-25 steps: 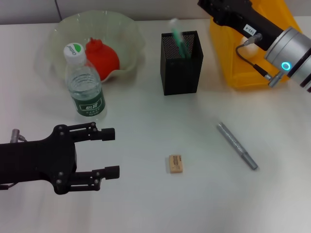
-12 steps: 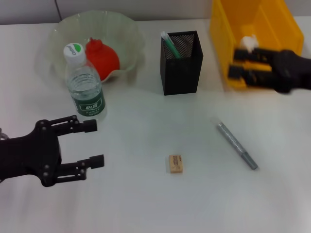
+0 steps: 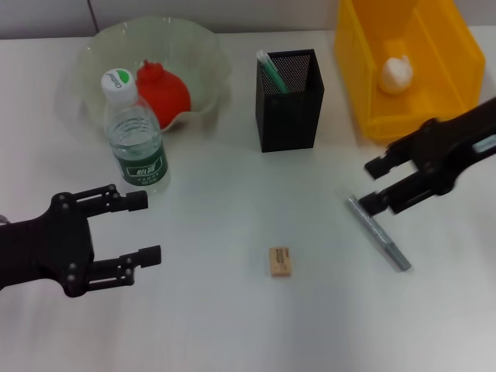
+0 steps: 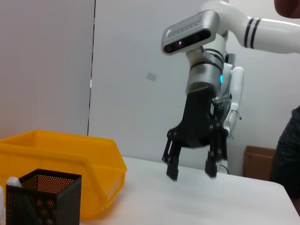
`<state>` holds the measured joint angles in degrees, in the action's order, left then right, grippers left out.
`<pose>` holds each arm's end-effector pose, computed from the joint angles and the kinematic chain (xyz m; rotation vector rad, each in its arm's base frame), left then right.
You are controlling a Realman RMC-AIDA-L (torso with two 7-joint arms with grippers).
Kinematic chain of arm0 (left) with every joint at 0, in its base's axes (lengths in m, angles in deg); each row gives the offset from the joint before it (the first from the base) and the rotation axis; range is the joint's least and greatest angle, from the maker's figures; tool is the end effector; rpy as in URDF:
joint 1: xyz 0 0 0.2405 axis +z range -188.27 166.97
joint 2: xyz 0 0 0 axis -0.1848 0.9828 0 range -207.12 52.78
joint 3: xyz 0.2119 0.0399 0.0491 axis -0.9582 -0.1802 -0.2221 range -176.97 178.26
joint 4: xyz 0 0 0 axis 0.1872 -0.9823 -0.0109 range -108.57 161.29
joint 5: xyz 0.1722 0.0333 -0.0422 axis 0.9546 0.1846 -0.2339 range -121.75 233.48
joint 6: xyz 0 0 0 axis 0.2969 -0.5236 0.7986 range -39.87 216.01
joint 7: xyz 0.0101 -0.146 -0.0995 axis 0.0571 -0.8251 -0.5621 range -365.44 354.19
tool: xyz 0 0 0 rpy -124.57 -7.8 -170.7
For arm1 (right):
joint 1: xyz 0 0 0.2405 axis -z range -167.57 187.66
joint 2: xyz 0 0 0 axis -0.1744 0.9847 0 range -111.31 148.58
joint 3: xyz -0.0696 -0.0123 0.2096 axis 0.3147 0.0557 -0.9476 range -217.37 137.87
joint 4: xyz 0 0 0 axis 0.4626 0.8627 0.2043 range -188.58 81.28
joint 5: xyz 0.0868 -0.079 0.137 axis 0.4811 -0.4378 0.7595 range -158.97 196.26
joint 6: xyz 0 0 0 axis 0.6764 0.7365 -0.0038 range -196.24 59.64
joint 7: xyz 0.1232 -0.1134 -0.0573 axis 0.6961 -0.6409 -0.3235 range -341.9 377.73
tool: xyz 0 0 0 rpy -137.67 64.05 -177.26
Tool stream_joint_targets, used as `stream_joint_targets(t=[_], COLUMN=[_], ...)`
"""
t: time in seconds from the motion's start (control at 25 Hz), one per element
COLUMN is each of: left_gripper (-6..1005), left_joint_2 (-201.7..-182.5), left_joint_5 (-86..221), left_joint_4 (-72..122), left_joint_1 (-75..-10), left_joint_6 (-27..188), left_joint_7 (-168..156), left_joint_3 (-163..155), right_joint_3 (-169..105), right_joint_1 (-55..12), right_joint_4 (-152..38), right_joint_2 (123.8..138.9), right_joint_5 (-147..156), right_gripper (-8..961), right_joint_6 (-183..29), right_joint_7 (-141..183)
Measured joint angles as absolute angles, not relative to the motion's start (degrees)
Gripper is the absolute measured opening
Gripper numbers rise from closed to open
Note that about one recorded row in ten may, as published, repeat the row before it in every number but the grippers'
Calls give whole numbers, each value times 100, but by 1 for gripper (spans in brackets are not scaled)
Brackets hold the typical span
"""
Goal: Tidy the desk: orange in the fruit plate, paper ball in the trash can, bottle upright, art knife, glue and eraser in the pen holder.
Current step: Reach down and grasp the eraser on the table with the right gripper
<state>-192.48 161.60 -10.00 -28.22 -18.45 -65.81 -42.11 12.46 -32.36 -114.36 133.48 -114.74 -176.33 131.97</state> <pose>-0.2268 0.2262 0.0159 -2.7653 -0.3025 -0.9125 0.1583 0.3028 0.0211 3.0341 -0.7080 0.0530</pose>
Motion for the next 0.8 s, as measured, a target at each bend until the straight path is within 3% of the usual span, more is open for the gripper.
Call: stream_joint_targets(t=[0.16, 0.52, 0.8], left_gripper=[740, 740, 740], left_joint_2=[-19281, -19360, -19268], left_joint_5=[16157, 16270, 16565], left_joint_4=[-968, -922, -919], left_joint_1=[-2725, -2527, -2570], left_joint_6=[-1795, -1890, -2135], left_joint_7=[-6417, -6490, -6752], left_joint_3=[-4199, -4268, -4269], right_joint_3=[1640, 3122, 3814], right_joint_1=[-3627, -3560, -3524], right_joint_4=[-11463, -11197, -11153], right_joint_2=[13771, 13805, 13814], right_joint_5=[-12346, -12118, -11462], right_gripper=[714, 705, 698], right_joint_6=[-17354, -16513, -16285], right_joint_7=[13229, 13056, 12608])
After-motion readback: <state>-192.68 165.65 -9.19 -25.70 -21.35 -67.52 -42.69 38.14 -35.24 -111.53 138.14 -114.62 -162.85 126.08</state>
